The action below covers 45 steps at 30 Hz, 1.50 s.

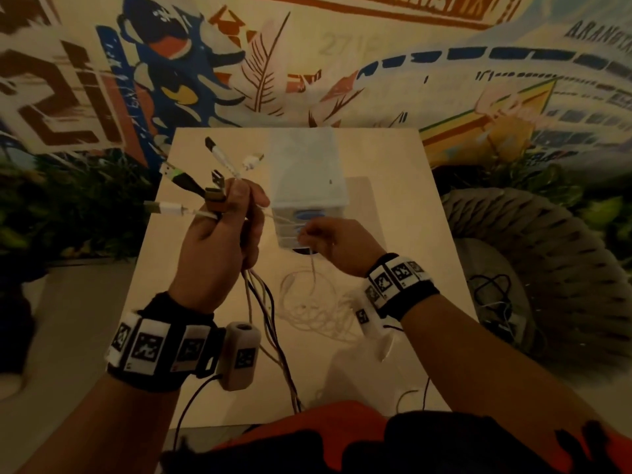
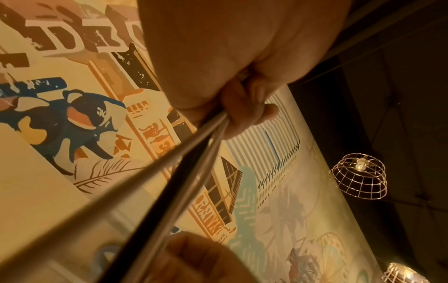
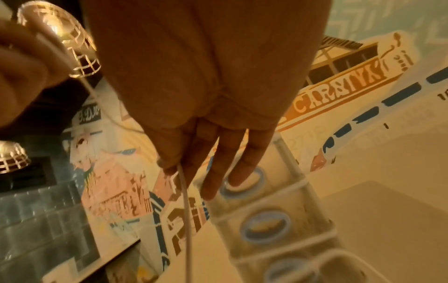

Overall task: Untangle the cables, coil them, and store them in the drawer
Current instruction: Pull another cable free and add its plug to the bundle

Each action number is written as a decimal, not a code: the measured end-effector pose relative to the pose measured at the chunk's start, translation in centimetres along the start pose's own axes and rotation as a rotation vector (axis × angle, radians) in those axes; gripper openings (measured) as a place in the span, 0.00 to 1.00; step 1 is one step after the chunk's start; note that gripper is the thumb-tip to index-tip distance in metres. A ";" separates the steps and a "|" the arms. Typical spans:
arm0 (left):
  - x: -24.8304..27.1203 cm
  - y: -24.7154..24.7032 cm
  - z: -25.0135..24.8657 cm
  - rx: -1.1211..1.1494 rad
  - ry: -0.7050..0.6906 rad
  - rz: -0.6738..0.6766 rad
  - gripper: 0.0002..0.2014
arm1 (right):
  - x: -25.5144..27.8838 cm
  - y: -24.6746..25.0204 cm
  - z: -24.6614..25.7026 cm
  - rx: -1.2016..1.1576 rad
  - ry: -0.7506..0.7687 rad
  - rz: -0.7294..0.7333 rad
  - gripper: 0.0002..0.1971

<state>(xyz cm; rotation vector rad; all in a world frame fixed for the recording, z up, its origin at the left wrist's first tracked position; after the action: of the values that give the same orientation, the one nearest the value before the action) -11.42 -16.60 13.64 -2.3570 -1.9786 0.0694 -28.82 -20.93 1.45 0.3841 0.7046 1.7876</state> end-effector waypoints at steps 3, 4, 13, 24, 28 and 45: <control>-0.1 1.0 0.2 -0.044 -0.003 -0.063 0.18 | -0.9 3.0 1.8 -0.152 0.015 -0.086 0.05; -0.2 1.2 0.3 -0.059 0.005 -0.081 0.18 | -1.1 4.0 2.8 -0.191 0.050 -0.116 0.05; -1.1 0.8 2.6 -0.410 -0.019 -0.076 0.08 | -1.7 9.0 10.3 -0.342 0.235 -0.196 0.07; -1.9 0.3 4.7 -0.558 -0.089 -0.093 0.08 | 1.2 5.6 7.5 -0.445 0.125 -0.193 0.10; -1.5 1.2 4.5 -0.248 -0.007 -0.125 0.12 | 3.1 -0.9 2.8 -0.102 0.069 0.064 0.09; 0.5 3.4 2.2 -0.282 -0.027 -0.233 0.12 | -0.3 5.0 3.3 0.043 0.163 -0.310 0.09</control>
<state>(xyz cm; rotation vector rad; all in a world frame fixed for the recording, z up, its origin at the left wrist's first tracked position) -8.18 -16.65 11.14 -2.2636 -2.4013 -0.2040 -30.55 -21.38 7.17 0.1472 0.8685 1.5221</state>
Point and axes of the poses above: each hand's wrist, its own x-axis away from the middle knuckle, its own y-axis out of the back of the hand, z = x × y, the point moved 8 cm from there along -x, towards the middle knuckle, and after that the axes turned 6 degrees about y, right-handed, at the moved point
